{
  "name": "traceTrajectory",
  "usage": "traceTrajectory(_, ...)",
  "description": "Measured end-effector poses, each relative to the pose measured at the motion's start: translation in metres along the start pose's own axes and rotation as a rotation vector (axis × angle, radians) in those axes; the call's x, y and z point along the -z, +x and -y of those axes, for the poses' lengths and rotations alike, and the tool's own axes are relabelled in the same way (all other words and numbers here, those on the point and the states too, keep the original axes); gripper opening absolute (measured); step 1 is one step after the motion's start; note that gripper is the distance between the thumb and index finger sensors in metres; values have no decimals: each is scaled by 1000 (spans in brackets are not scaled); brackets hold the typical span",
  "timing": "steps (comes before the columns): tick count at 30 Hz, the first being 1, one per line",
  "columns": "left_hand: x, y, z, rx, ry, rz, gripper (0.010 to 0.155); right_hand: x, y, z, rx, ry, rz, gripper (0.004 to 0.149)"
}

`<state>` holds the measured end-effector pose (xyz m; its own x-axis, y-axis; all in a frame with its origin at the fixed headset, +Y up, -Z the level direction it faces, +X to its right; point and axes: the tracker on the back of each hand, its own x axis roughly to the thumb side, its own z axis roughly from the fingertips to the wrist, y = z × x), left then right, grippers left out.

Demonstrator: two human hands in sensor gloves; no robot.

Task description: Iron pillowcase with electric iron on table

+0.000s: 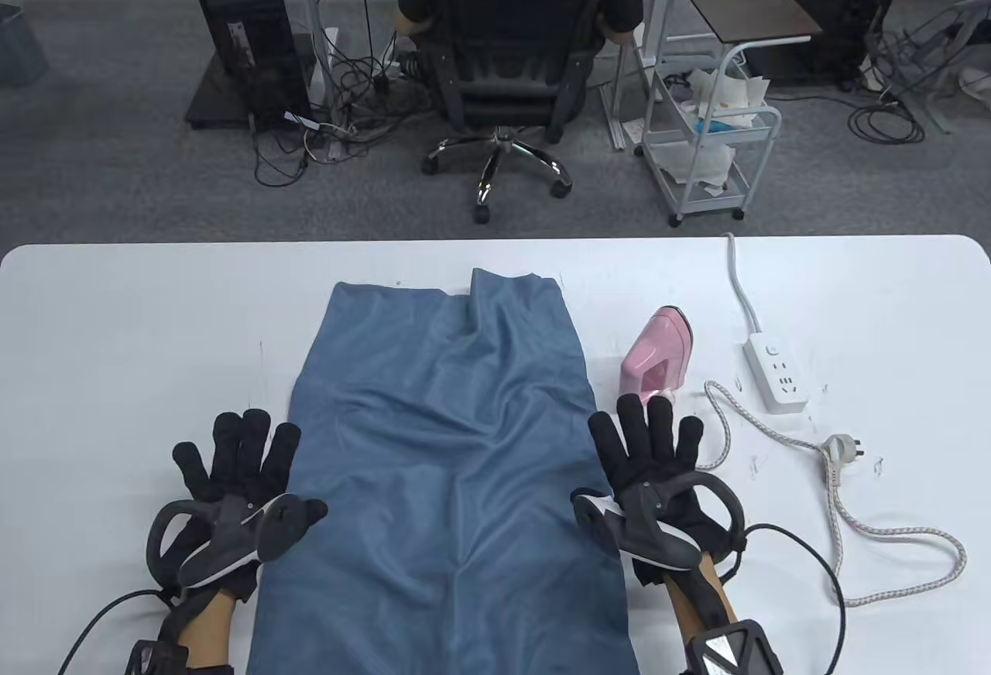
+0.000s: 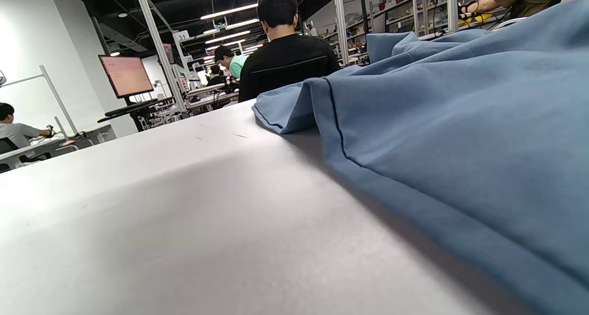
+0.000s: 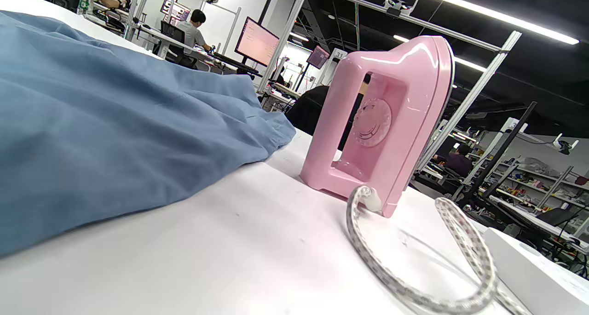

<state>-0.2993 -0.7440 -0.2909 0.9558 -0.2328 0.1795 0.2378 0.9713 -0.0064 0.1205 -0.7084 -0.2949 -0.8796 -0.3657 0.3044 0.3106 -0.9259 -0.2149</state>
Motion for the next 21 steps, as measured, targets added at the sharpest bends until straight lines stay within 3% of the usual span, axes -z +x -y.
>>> traceTrajectory(19,2,0,-1,3,22,10,95,1,1,-2,14,28,13,93)
traceTrajectory(21,2,0,-1,8,26,13,94,3,-1,-1,-18,13,-26,88)
